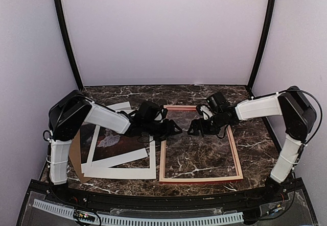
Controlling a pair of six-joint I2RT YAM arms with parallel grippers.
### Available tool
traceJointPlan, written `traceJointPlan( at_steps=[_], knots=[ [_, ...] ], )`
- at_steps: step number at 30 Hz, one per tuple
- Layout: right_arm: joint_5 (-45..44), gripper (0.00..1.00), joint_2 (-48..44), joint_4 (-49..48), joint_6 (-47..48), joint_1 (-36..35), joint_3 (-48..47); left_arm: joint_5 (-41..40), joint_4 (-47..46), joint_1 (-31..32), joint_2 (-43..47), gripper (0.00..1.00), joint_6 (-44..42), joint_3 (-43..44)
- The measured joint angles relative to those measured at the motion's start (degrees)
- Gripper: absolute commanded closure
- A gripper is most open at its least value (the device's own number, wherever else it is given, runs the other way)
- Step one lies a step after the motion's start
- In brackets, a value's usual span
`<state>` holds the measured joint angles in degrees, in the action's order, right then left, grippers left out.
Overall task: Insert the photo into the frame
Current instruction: Place the glass panel in the frame body.
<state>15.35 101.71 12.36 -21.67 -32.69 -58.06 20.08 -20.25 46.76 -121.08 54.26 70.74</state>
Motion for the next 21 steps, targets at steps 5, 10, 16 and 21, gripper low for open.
traceJointPlan(
  at_steps=[5, 10, 16, 21],
  knots=[
    [-0.02, 0.08, 0.00, -0.22, 0.02, 0.00, 0.15, -1.53, 1.77, 0.20, 0.63, 0.39, -2.03, 0.24],
    [-0.04, 0.08, 0.00, -0.37, 0.02, 0.00, 0.24, -3.96, 5.35, 0.28, 2.21, 0.38, -4.48, 0.24],
    [-0.13, 0.09, 0.00, -0.44, 0.02, 0.00, 0.33, -6.45, 8.33, 0.28, 3.96, 0.38, -6.45, 0.20],
    [-0.15, 0.09, 0.00, -0.42, 0.04, 0.00, 0.35, -8.83, 10.32, 0.28, 6.36, 0.38, -8.02, -0.72]
  ],
)
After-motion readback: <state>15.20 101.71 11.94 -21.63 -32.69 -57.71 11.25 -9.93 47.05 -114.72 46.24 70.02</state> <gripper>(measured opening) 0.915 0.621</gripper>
